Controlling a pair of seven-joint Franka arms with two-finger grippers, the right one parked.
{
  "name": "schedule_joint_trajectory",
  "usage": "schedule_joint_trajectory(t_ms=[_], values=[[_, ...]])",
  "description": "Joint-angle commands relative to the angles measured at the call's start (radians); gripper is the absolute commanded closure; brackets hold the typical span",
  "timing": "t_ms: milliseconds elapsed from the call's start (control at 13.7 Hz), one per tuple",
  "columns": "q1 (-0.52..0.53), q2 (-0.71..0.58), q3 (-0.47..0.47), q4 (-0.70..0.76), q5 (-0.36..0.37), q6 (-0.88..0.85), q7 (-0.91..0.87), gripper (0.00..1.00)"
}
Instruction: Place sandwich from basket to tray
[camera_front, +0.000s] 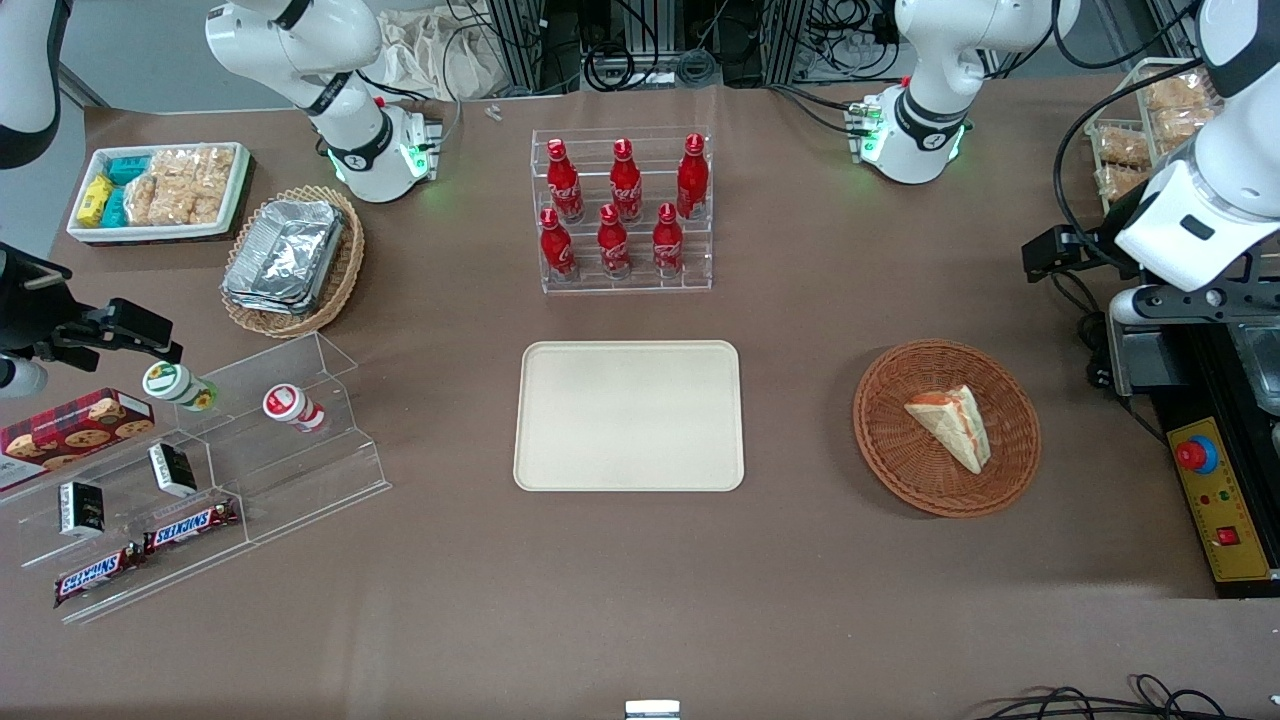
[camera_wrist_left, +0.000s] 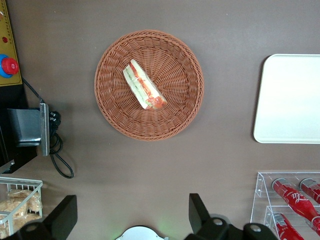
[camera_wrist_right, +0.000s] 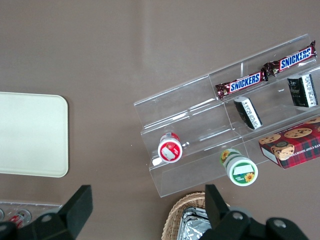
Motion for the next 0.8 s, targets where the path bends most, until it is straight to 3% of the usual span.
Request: schedule_joint_trajectory(t_ms=[0, 293, 512, 732], values=[[-0.005, 0.010, 0.007, 0.039, 0.018, -0.026, -0.020, 0.00], [-0.004, 0.039, 0.005, -0.007, 0.020, -0.005, -0.135, 0.00], [0.002, 0.140, 0.011, -0.033, 0.011, 0.036, -0.191, 0.00], [0.002, 0.208, 0.011, -0.165, 0.019, 0.250, -0.354, 0.00]])
